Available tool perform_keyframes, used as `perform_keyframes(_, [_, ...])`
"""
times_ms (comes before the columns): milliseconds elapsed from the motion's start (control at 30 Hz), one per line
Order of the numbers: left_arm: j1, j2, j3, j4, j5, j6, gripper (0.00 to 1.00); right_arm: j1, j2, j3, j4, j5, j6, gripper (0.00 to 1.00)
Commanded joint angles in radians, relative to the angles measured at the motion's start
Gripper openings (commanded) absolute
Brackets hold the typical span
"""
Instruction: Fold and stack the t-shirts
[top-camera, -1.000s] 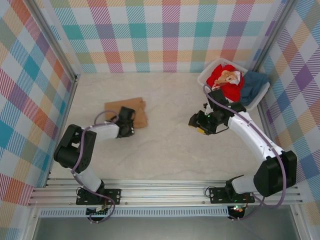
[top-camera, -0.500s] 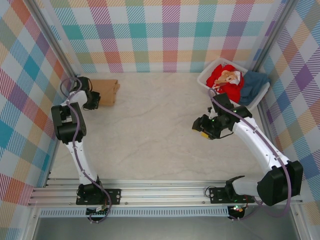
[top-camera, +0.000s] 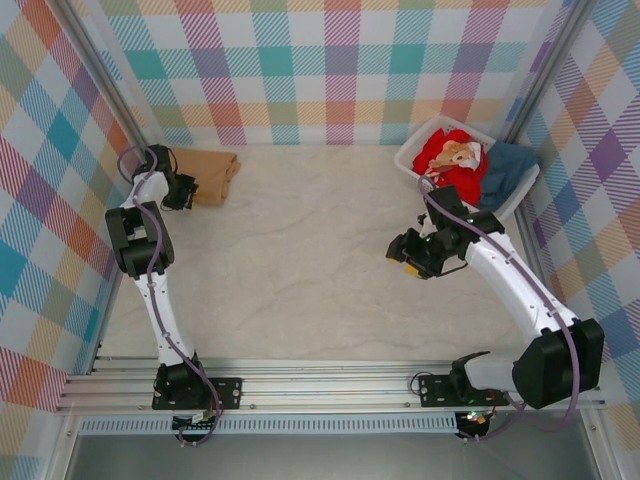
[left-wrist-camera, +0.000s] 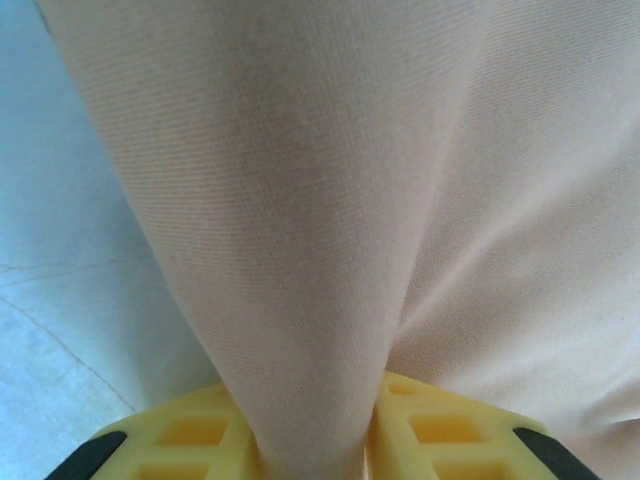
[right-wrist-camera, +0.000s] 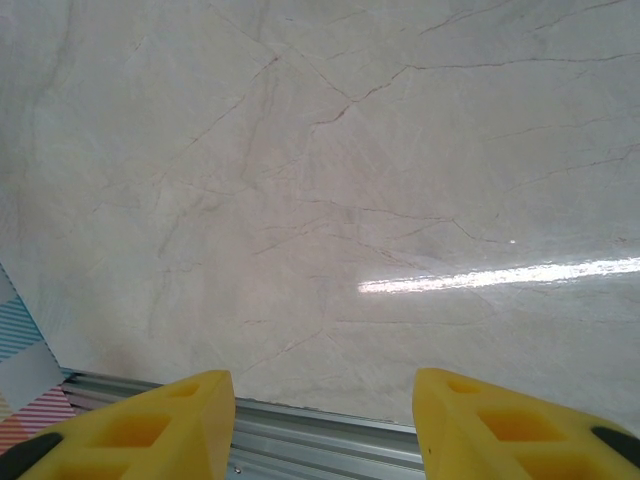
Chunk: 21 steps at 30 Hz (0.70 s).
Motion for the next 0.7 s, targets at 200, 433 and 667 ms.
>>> perform_keyframes(200, [-0.037, 0.0, -0.069, -0.024, 0.041, -0.066, 0.35, -0.007, 0.005, -0.004, -0.009, -0.002, 0.021, 0.51])
perform_keyframes(433, [-0.038, -0.177, -0.312, 0.086, 0.028, -0.115, 0.55, -0.005, -0.005, -0.01, 0.01, -0.012, 0.027, 0.51])
perform_keyframes(667, [-0.017, -0.157, -0.314, 0.036, 0.058, -0.1, 0.45, -0.006, -0.014, -0.022, 0.023, -0.024, 0.039, 0.51])
